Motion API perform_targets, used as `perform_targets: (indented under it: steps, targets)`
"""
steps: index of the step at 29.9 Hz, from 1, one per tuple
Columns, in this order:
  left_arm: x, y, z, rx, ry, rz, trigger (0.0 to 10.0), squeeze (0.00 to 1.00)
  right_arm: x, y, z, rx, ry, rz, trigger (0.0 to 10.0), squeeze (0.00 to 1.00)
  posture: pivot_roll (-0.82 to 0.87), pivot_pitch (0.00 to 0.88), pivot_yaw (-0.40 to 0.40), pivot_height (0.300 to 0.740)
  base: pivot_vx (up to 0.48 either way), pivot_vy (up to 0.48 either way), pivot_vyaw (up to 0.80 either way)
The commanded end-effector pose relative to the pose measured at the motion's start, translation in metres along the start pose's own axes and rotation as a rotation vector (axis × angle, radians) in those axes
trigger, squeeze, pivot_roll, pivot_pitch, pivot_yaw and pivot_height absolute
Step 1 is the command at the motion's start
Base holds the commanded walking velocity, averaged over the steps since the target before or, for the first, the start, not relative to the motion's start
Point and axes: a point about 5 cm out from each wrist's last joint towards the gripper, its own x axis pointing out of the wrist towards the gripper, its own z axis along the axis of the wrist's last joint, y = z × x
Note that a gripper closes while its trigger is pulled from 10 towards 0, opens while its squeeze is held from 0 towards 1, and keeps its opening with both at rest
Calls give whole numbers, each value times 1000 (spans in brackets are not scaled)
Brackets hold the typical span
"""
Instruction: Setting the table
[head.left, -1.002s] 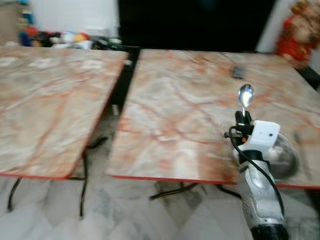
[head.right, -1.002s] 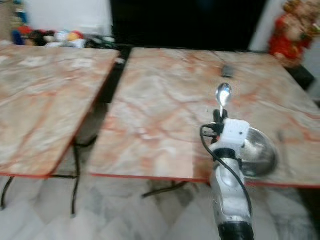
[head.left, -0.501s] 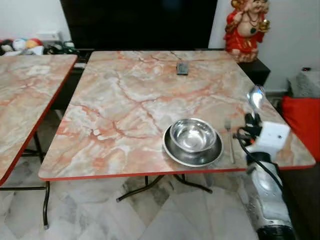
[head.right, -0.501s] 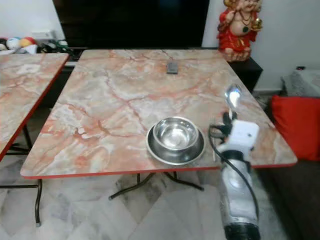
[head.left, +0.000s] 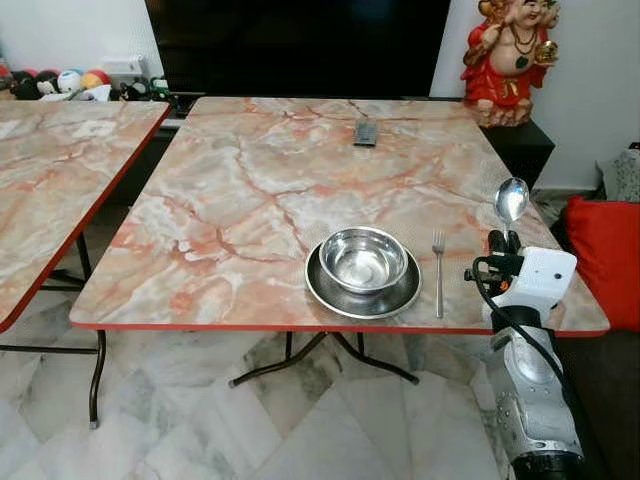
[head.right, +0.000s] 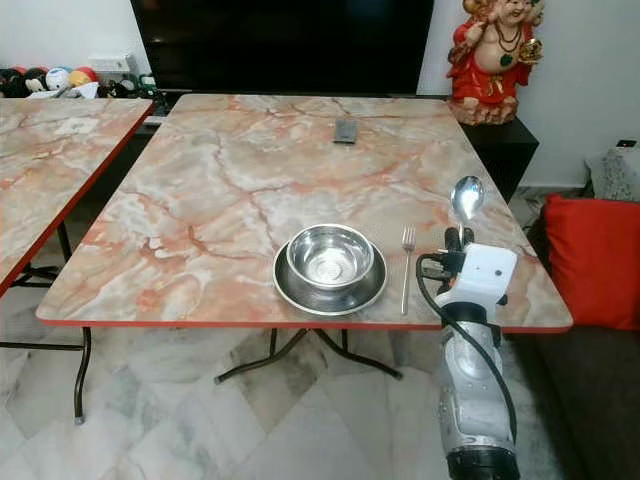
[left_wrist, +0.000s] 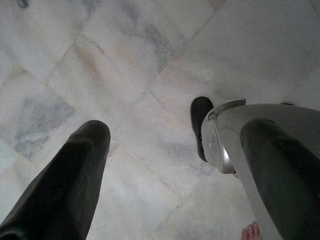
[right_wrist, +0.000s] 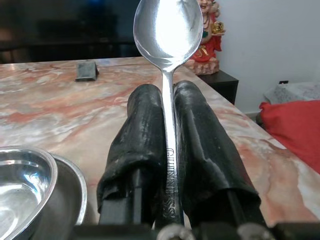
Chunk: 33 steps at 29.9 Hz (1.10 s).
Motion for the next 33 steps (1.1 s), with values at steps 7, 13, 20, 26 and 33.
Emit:
perform_targets:
  steps: [7,13,20,26,33]
  targets:
    - [-3,3,-7,4,19,4,10000,0,1,3,-1,-2,13,10,10000,0,-4,94,-25,740,121,0,0]
    - [-2,3,-6,3,14,2,10000,0,1,4,-1,0,14,8,10000,0,-3,98,-24,740,330,0,0]
    - [-2,1,-5,1,9,-3,10000,0,1,4,-2,-4,16,7,10000,0,-2,100,-24,740,362,0,0]
    - [-2,0,-5,-4,11,-15,10000,0,1,6,-2,-8,18,4,10000,0,-1,101,-22,740,243,0,0]
    - [-2,0,-5,3,11,-15,10000,0,-4,-1,-4,-35,44,-38,10000,0,-6,107,-21,740,0,0,0]
